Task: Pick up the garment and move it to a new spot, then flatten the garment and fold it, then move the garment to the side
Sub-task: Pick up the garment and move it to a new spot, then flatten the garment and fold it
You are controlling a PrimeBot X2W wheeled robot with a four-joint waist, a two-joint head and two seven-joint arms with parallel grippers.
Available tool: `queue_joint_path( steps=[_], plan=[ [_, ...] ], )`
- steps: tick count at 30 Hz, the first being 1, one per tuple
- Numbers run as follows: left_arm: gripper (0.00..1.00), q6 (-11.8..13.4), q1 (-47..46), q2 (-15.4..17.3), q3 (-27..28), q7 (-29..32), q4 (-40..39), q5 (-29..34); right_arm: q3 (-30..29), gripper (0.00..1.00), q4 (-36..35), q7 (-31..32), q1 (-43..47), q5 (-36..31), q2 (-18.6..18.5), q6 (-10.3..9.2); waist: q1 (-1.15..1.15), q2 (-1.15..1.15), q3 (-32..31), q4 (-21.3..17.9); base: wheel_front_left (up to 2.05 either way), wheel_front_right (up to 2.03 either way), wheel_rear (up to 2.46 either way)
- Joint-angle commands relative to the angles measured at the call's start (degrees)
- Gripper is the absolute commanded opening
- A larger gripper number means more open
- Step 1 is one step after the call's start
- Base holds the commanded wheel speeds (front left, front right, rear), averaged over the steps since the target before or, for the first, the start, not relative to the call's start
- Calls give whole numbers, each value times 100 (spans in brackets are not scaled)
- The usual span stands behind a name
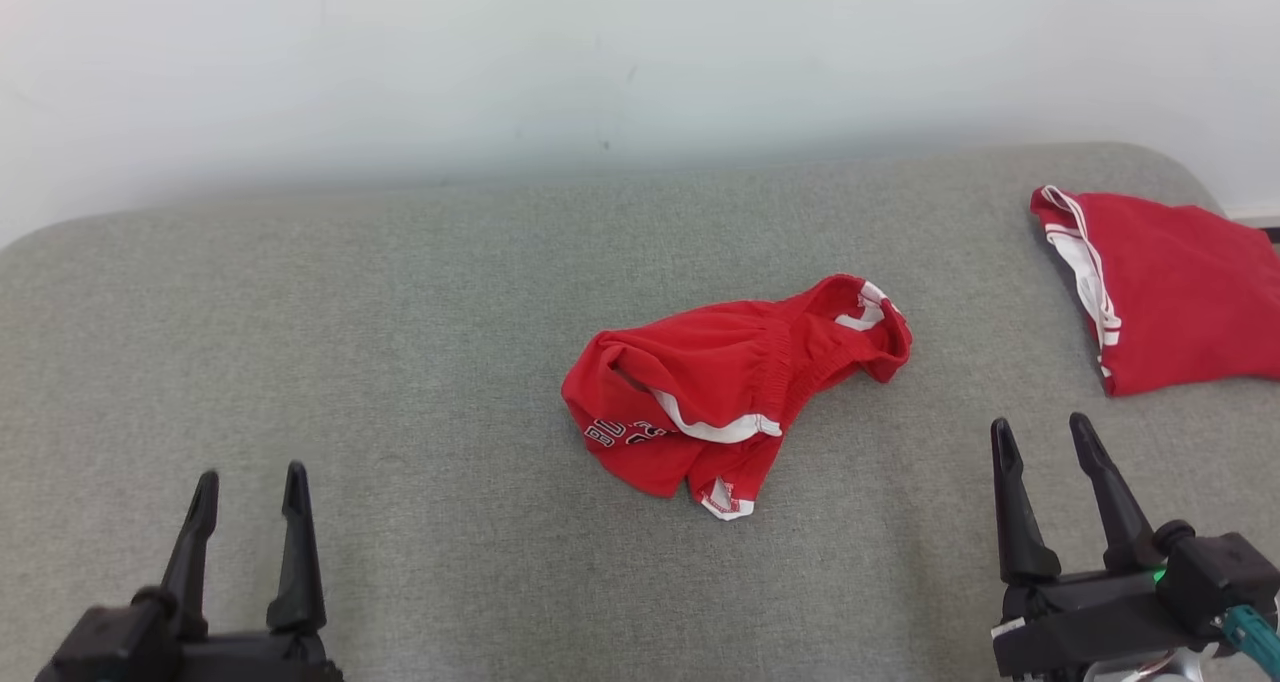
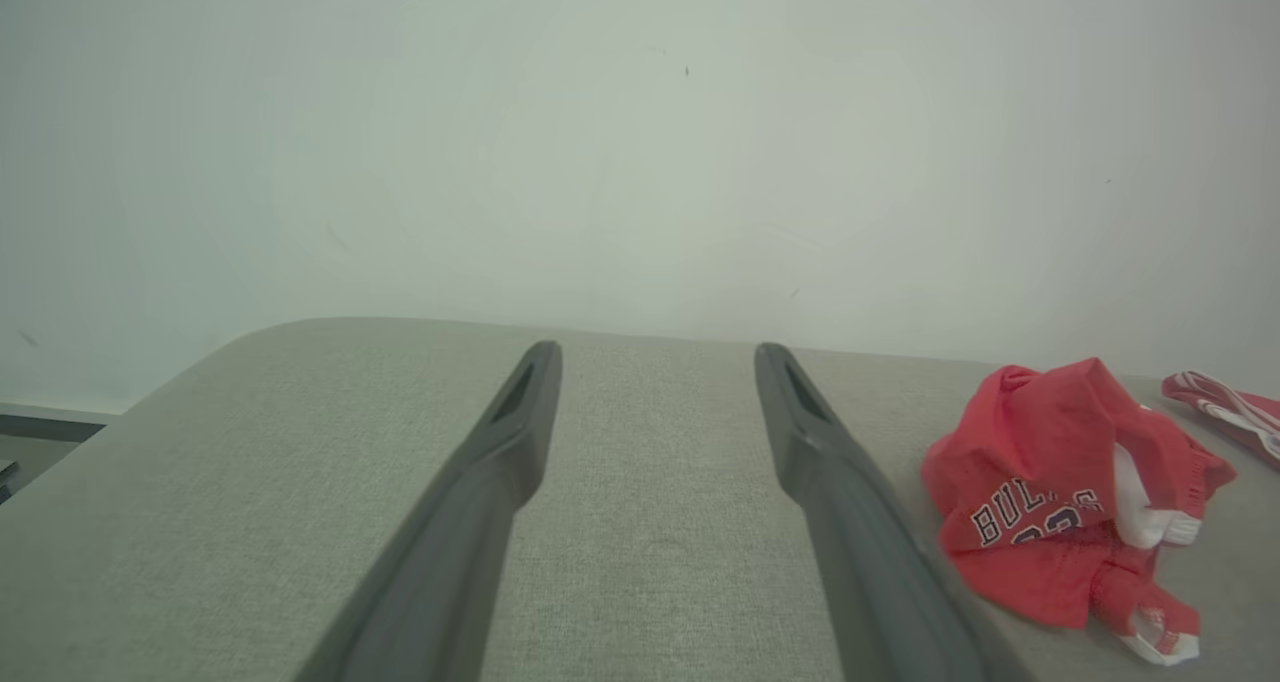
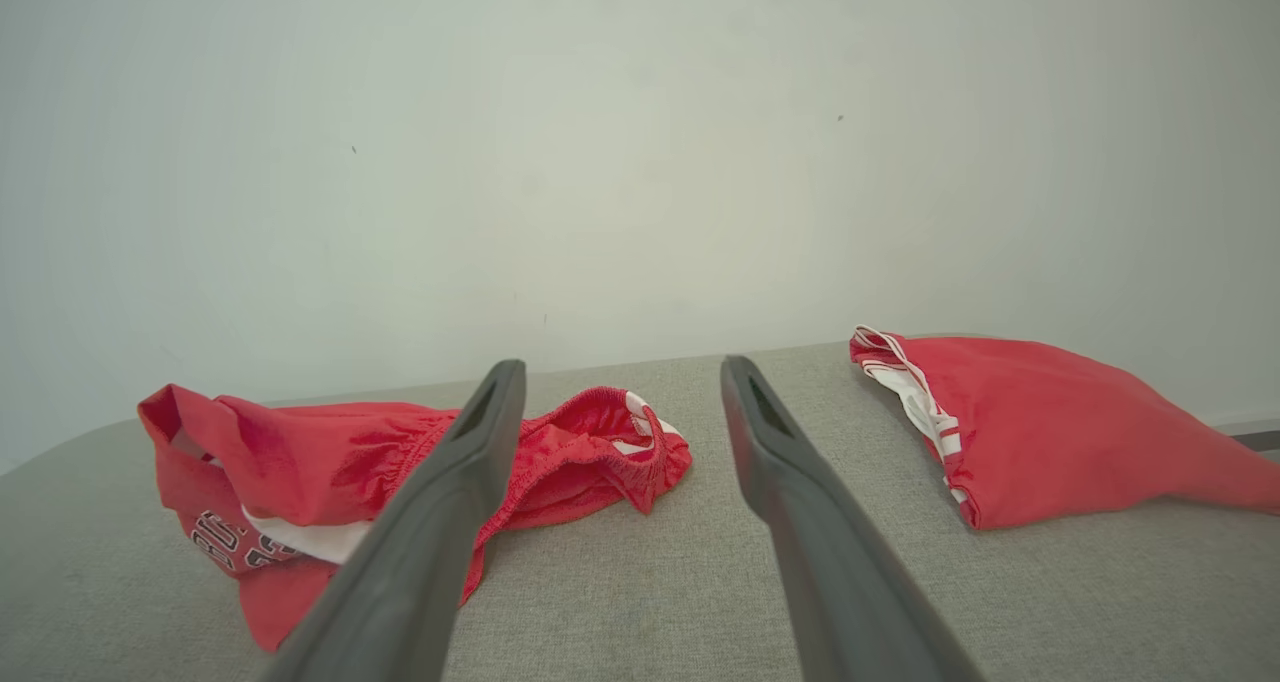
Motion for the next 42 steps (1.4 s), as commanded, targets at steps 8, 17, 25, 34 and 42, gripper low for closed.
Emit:
queue_joint_path(
  steps=[8, 17, 25, 34, 42],
  plan=[
    [100, -246, 431, -378, 395, -3, -56, 233, 80, 100, 110, -26, 225, 127, -26, -17, 1, 0, -111, 114, 0, 0, 0],
    [100, -429, 477, -557, 464, -3, 100, 486, 316, 100, 272, -26, 303, 196, 64, -17, 1, 0, -211, 121, 0, 0, 0],
    [100, -492, 489, -601, 500, -3, 155, 546, 451, 100, 357, -26, 318, 216, 71, -16, 1, 0, -264, 114, 0, 0, 0],
    [100, -524, 475, -619, 505, -3, 188, 621, 451, 100, 391, -26, 312, 231, 46, -16, 1, 0, -271, 145, 0, 0, 0],
    [100, -476, 429, -621, 416, -3, 200, 577, 552, 100, 408, -26, 236, 215, -12, -17, 1, 0, -194, 214, 0, 0, 0]
  ],
)
